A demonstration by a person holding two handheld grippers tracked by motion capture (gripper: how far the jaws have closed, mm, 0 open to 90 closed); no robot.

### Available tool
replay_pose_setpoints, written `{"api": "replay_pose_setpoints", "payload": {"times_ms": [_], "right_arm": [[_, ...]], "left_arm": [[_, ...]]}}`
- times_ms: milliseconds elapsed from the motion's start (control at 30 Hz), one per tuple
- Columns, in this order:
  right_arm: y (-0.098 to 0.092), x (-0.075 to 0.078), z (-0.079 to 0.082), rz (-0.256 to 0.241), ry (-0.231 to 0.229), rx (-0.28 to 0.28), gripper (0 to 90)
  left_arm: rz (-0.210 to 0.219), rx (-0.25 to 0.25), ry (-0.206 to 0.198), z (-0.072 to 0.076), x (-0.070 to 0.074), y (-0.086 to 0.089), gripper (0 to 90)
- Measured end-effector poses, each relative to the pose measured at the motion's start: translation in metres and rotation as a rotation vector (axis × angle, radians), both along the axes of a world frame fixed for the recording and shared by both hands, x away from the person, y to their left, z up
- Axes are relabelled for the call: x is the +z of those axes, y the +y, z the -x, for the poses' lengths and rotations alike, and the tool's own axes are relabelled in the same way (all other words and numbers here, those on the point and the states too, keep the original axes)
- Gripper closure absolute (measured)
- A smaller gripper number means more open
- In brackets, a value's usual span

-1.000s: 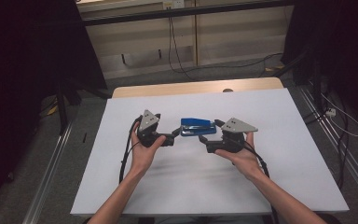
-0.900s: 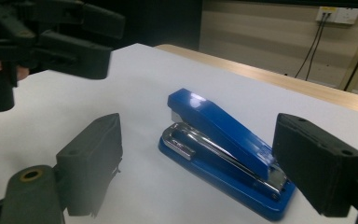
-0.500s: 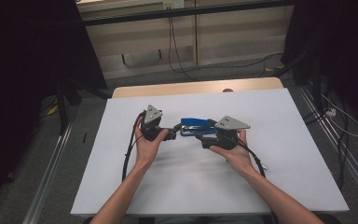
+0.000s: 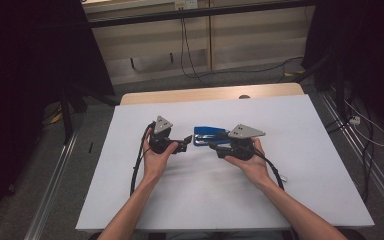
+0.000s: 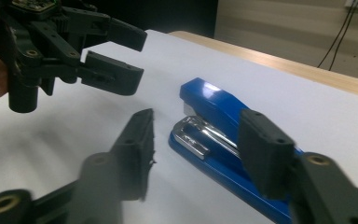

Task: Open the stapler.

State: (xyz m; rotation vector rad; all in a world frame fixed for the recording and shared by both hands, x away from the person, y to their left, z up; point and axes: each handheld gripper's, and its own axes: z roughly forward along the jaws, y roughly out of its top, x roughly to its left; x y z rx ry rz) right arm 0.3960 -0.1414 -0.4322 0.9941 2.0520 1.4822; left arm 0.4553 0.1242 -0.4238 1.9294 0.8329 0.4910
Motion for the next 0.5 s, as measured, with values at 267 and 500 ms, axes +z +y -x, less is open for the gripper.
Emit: {"api": "replay_pose_setpoints", "payload": {"times_ms": [267, 500], "right_arm": [[0.009, -0.001, -0.009, 0.021, 0.029, 0.026, 81.7], [0.015, -0.004, -0.017, 0.057, 0.054, 0.035, 90.0]], "left_arm": [[0.024, -0.005, -0.005, 0.001, 0.004, 0.004, 4.5], [0.022, 0.039, 0.017, -0.003, -0.001, 0.004, 4.7]]}}
